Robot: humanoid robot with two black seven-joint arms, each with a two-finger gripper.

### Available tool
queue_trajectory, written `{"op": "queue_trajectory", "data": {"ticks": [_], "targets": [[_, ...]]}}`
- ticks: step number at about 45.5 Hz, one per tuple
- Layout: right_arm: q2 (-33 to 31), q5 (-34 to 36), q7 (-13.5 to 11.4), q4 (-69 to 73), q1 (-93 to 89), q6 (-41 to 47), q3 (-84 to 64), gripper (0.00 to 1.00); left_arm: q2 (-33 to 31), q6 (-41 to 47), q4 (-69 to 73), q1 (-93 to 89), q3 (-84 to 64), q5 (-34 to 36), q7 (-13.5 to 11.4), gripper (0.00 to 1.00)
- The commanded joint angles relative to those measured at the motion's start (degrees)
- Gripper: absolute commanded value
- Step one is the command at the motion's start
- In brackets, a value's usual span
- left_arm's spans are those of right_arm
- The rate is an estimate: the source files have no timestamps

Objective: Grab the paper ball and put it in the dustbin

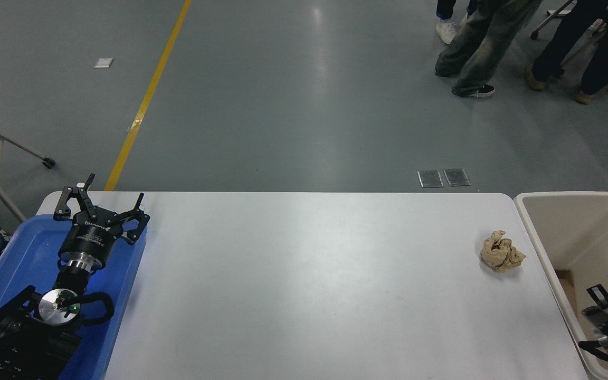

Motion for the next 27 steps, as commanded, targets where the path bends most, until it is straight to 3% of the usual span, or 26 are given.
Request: {"op": "queue_trajectory", "data": {"ticks": [1,27], "targets": [[0.5,0.0,0.1,-0.3,0.0,-0.5,0.2,0.00,-0.1,0.0,0.0,0.0,-0.1,0.0,0.0,0.99],[2.4,-0.1,0.2,-0.2,0.7,0.0,-0.4,0.00,-0.1,0.0,0.0,0.0,-0.1,0.0,0.0,0.99]]}}
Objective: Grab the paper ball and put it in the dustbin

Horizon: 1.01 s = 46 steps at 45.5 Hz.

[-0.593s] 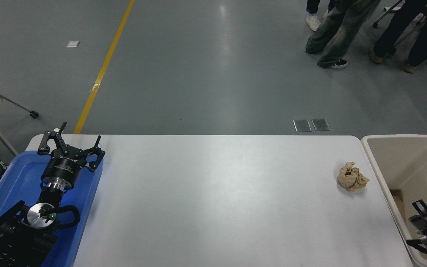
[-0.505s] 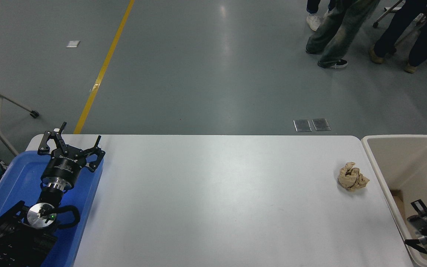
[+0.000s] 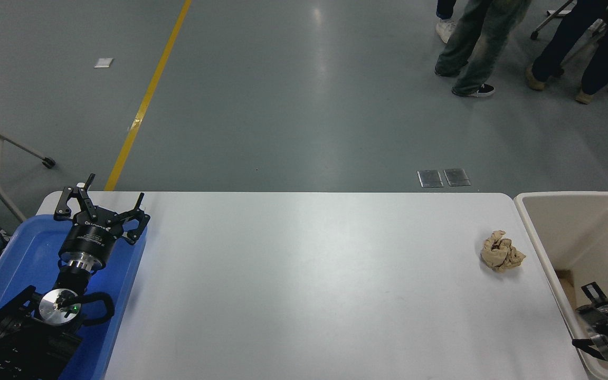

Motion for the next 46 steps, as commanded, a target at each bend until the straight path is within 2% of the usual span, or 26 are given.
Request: {"op": "queue_trajectory", "data": {"ticks": [1,11,18,29,35,40,44,46], "targets": [[0.9,-0.1,0.1,0.0,0.3,0.3,-0.3,0.00,0.0,0.0,0.0,0.0,0.0,0.0,0.0,0.99],[0.6,-0.3,2.9,0.2,1.3,1.5,-0.4,0.00,0.0,0.0,0.0,0.0,0.0,0.0,0.0,0.99],[0.2,-0.7,3.0,2.5,3.5,1.7,-0.3,0.00,0.1,0.0,0.0,0.2,0.1,0.0,0.0,0.99],[-16.0,-6.1,3.0,32.8,16.6,2.4,-1.9,0.00,0.2,0.0,0.0,0.3,0.1,0.0,0.0,0.99],[-19.4,-10.4,3.0,40.0,22.9,2.5,-5.6,0.00,0.2,0.0,0.0,0.2,0.2,0.1,0.0,0.99],[-22.1,-10.8,3.0,48.2,31.1,2.8,-13.0,0.00,0.2,0.0,0.0,0.1,0.3,0.1,0.1,0.99],[-23.4,-10.8,3.0,55.5,40.0,4.5,-21.3,0.13,0.3,0.0,-0.1,0.1,0.3,0.1,0.1,0.99],[-23.4,-10.7,3.0,58.6,44.3,5.2,-25.5,0.28,0.3,0.0,-0.1,0.1,0.3,0.1,0.2,0.99]]}}
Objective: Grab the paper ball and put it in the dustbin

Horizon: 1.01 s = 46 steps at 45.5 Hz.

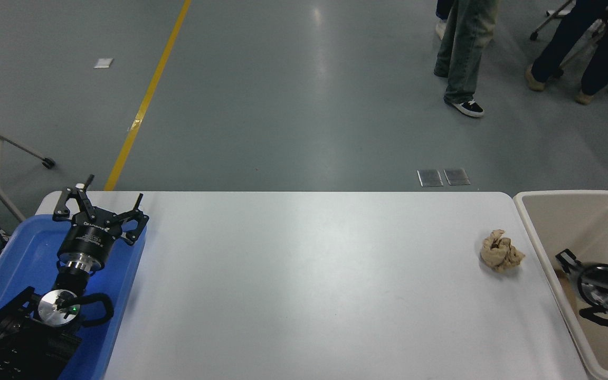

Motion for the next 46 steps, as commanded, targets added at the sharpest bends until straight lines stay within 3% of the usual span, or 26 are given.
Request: {"op": "queue_trajectory", "data": {"ticks": [1,3,7,9,15,25,34,46], "targets": [[-4.9,-1.9,0.1,19.4,20.4,2.5,-17.2,0.39,0.1,0.0,-0.1,-0.1,0.1,0.0,0.2,0.99],[-4.6,-1.9,0.1,22.2,23.8,2.9,-20.4,0.58,0.1,0.0,-0.1,-0.1,0.1,0.0,0.2,0.99],[-4.4,-1.8,0.1,28.4,30.0,3.3,-24.8,0.77,0.1,0.0,-0.1,-0.1,0.1,0.0,0.2,0.99],[-4.3,-1.7,0.1,31.2,33.3,4.2,-26.7,0.99,0.1,0.0,-0.1,-0.1,0.1,0.0,0.2,0.99],[-3.1,-1.6,0.0,40.4,45.3,9.6,-34.0,1.00,0.2,0.0,-0.1,-0.1,0.2,0.0,0.2,0.99],[4.1,-1.6,0.1,49.6,63.6,21.6,-42.8,1.00,0.2,0.0,-0.1,-0.1,0.2,0.0,0.2,0.99],[5.7,-1.1,0.1,51.5,76.2,39.4,-41.9,1.00,0.2,0.0,-0.1,0.0,0.1,0.0,0.2,0.99],[4.8,-1.1,-0.4,50.8,87.0,52.3,-33.5,1.00,0.2,0.0,-0.1,0.0,0.1,0.0,0.1,0.99]]}}
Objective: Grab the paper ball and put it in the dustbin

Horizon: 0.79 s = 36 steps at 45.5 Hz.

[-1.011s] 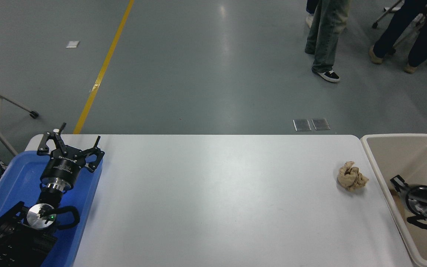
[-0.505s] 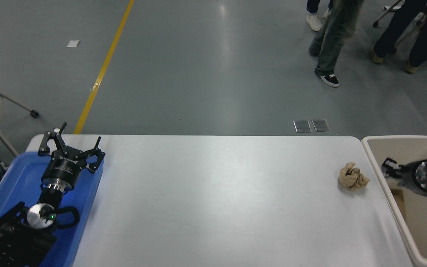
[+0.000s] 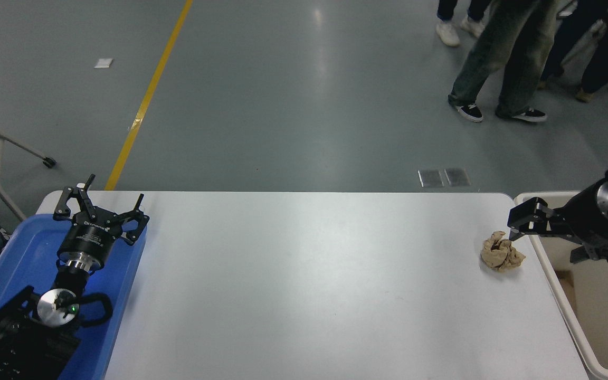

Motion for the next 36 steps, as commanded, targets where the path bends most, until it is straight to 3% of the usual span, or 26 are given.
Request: {"op": "queue_trajectory", "data": {"ticks": [1,16,29,36], "targets": [[0.3,0.1,-0.5,1.2,12.5,12.9,5.4,1.00,0.0,0.0,0.1,0.1,0.0,0.0,0.0,0.99],[0.7,0.3,-0.6,1.6,17.7,12.9,8.5,1.00,0.0,0.0,0.1,0.1,-0.1,0.0,0.0,0.99],[0.8,0.5,-0.6,-1.1,4.3,12.8,7.7,1.00,0.0,0.0,0.0,0.1,-0.1,0.0,0.0,0.99],[0.4,0.5,-0.5,-5.9,-7.6,1.7,6.8,1.00,0.0,0.0,0.0,0.0,-0.1,0.0,0.0,0.99]]}}
